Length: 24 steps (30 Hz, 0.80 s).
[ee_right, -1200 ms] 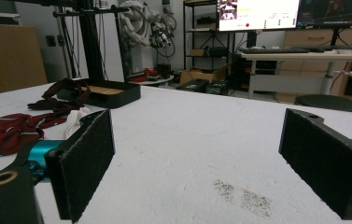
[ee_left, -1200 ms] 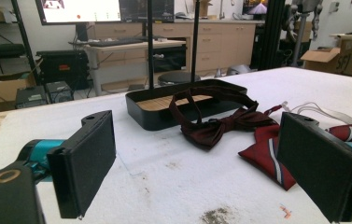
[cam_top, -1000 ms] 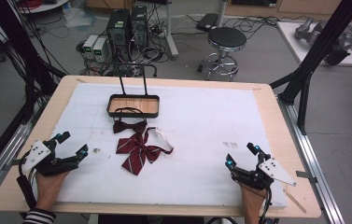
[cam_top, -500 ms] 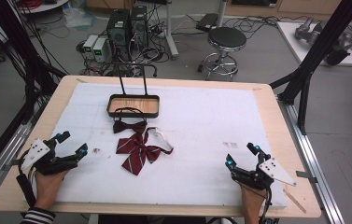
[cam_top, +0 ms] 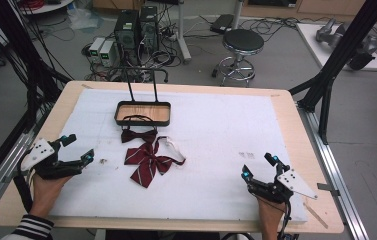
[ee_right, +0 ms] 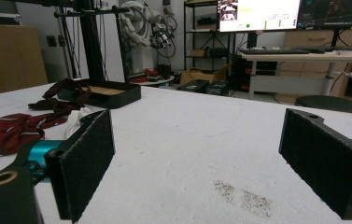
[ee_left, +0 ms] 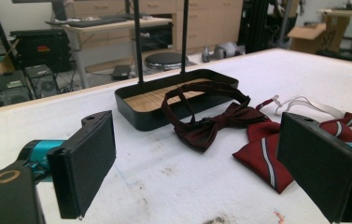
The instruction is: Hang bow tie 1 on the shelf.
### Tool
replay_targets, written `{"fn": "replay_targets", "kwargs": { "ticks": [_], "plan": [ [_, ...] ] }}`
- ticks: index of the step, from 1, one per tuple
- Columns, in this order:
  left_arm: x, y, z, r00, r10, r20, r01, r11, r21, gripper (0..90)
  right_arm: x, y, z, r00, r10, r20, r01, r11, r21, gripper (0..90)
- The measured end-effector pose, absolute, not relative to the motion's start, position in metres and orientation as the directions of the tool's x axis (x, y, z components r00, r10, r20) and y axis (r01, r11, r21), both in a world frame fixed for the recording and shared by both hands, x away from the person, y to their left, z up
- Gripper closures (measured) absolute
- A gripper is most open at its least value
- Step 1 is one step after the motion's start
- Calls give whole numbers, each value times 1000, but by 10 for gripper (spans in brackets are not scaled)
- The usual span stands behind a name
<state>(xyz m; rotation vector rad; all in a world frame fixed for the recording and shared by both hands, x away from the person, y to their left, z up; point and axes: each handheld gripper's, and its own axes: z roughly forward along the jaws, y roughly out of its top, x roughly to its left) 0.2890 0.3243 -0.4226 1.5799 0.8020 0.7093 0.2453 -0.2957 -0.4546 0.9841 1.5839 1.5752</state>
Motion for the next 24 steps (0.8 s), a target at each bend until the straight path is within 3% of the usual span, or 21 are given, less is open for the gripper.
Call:
{"fn": "replay_targets", "kwargs": {
  "ticks": [24],
  "plan": [
    [334, 290, -362, 727, 678, 111, 156, -320, 935, 129, 245, -296, -455, -478, 878, 40, 45, -21, 999, 96]
  ]
}}
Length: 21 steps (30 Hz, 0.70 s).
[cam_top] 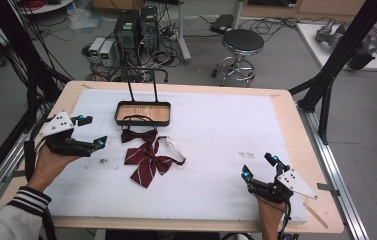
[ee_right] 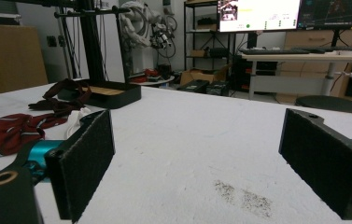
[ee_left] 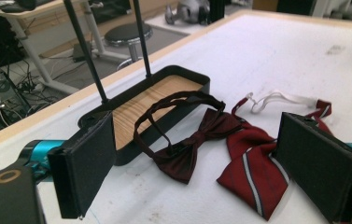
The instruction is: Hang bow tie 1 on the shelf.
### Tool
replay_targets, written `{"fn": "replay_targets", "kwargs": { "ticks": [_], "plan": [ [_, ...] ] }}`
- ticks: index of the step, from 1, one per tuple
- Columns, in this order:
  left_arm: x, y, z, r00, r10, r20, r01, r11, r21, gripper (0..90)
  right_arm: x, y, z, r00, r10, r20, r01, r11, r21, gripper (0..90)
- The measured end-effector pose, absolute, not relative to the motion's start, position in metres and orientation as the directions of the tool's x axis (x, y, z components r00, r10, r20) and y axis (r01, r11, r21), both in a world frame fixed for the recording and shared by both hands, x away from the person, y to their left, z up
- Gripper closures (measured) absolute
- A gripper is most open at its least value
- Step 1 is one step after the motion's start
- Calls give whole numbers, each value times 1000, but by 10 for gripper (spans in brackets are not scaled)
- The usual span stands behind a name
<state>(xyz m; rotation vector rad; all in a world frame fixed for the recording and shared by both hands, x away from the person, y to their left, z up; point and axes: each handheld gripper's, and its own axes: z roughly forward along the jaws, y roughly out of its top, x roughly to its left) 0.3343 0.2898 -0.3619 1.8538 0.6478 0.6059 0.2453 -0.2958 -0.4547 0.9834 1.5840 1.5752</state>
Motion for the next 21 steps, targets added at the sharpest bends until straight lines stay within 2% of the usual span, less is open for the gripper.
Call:
{"fn": "replay_targets", "kwargs": {
  "ticks": [16, 21],
  "plan": [
    [368, 263, -353, 784, 606, 133, 197, -446, 873, 134, 245, -296, -455, -479, 877, 42, 44, -24, 999, 96],
    [376, 253, -352, 810, 572, 130, 201, -479, 854, 179, 245, -296, -455, -481, 876, 44, 44, -26, 999, 96]
  ]
}}
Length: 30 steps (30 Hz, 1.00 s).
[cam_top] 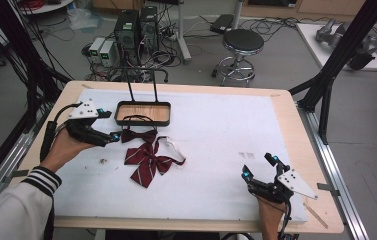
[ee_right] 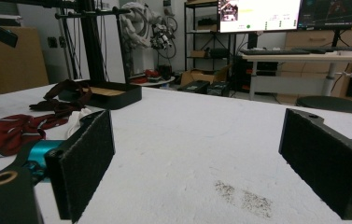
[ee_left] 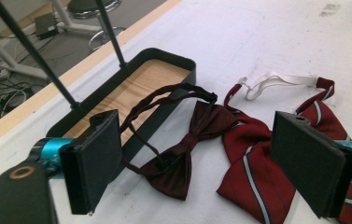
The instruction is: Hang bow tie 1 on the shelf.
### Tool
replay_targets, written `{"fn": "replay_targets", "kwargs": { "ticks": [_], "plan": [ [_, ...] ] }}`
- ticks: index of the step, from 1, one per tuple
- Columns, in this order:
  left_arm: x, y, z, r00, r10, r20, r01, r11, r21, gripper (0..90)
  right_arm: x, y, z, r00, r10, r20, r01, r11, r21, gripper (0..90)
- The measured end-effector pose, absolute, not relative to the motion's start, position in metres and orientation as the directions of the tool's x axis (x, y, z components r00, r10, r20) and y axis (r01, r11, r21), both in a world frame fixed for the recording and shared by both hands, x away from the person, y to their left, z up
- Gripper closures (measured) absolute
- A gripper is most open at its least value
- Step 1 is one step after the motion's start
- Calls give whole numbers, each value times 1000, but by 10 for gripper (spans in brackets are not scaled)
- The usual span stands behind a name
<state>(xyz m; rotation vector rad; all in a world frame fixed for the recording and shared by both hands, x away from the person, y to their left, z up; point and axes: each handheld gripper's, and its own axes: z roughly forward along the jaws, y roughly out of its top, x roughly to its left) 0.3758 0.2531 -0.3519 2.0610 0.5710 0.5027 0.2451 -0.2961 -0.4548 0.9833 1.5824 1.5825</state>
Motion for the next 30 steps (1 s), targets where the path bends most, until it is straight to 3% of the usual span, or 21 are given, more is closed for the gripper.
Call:
{"fn": "replay_targets", "kwargs": {
  "ticks": [30],
  "plan": [
    [422, 206, -374, 883, 462, 80, 258, -623, 739, 208, 245, -296, -455, -469, 882, 41, 44, -23, 999, 97]
  ]
}}
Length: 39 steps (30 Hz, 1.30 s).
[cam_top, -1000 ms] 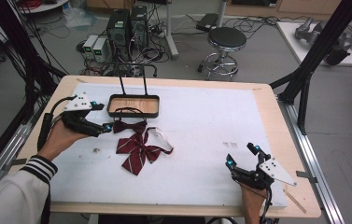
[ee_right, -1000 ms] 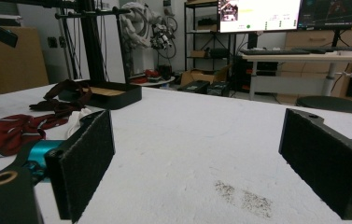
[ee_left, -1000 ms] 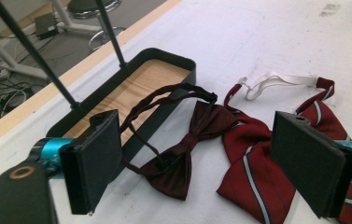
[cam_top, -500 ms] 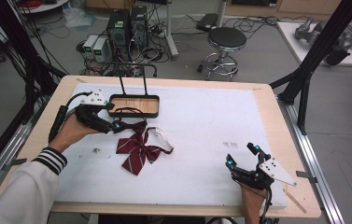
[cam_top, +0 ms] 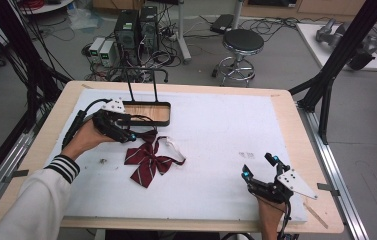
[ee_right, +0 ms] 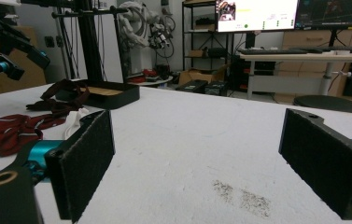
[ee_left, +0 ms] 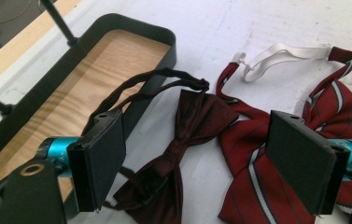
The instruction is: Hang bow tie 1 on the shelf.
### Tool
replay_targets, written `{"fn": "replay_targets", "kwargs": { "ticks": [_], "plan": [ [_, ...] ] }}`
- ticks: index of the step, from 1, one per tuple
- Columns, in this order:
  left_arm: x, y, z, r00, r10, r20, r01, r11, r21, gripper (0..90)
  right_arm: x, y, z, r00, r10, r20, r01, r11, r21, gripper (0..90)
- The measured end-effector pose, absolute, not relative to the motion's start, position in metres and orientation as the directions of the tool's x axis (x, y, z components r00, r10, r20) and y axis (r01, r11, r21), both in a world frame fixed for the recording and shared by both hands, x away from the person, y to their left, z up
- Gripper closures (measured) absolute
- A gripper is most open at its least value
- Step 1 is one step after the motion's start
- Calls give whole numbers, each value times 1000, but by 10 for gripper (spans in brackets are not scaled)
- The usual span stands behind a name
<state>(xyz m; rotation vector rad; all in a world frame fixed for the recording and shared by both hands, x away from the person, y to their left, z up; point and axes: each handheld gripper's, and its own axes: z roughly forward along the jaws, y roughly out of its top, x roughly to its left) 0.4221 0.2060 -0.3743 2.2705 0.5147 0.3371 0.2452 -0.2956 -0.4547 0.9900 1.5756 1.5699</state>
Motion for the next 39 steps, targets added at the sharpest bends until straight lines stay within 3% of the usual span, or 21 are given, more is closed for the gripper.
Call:
{"fn": "replay_targets", "kwargs": {
  "ticks": [15, 32, 39],
  "plan": [
    [413, 194, -377, 918, 392, 52, 236, -649, 724, 208, 245, -296, -455, -471, 881, 44, 46, -25, 999, 97],
    [397, 173, -389, 972, 236, -2, 168, -687, 708, 201, 246, -296, -455, -470, 882, 37, 38, -22, 999, 96],
    [392, 160, -403, 979, 203, -10, 161, -742, 651, 206, 245, -296, -455, -470, 882, 44, 45, -26, 999, 96]
  ]
}}
